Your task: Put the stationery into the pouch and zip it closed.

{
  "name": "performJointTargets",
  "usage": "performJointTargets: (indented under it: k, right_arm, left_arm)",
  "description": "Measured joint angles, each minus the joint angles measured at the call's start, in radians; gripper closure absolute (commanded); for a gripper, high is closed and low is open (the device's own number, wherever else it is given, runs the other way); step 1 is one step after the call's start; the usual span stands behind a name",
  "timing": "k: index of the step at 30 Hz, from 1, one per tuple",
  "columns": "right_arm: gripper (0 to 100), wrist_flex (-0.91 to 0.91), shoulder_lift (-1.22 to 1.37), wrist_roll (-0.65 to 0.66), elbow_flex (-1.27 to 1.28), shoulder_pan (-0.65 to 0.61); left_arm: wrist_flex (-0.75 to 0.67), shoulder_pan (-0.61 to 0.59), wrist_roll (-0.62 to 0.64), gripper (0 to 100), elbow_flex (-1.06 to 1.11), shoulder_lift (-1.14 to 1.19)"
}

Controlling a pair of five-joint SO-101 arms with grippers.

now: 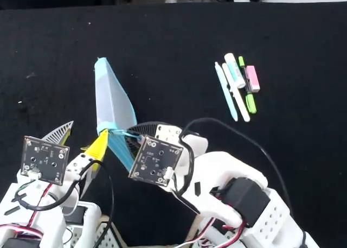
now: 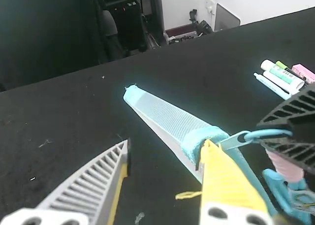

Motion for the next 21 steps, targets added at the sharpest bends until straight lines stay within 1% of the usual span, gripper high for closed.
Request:
performJointTargets:
  k: [8,15,18,21]
  right_arm:
    - [98.8,-0.041,0.020,0.000,0.000,0.000]
    - [98.8,-0.055,0.163,0.000,-0.069,0.000]
    - [98.8,-0.055,0.196,0.000,-0.118,0.000]
    - [98.8,-0.055,0.233,0.000,-0.133,-0.002]
  left_arm:
    - [0.026,0.000,0.000,77,-0.006,0.000]
    - [0.035,-0.009,0.000,77,-0.012,0.002]
    - [0.035,-0.078,-0.008,77,-0.012,0.002]
    - [0.034,-0.161,-0.051,77,-0.012,0.002]
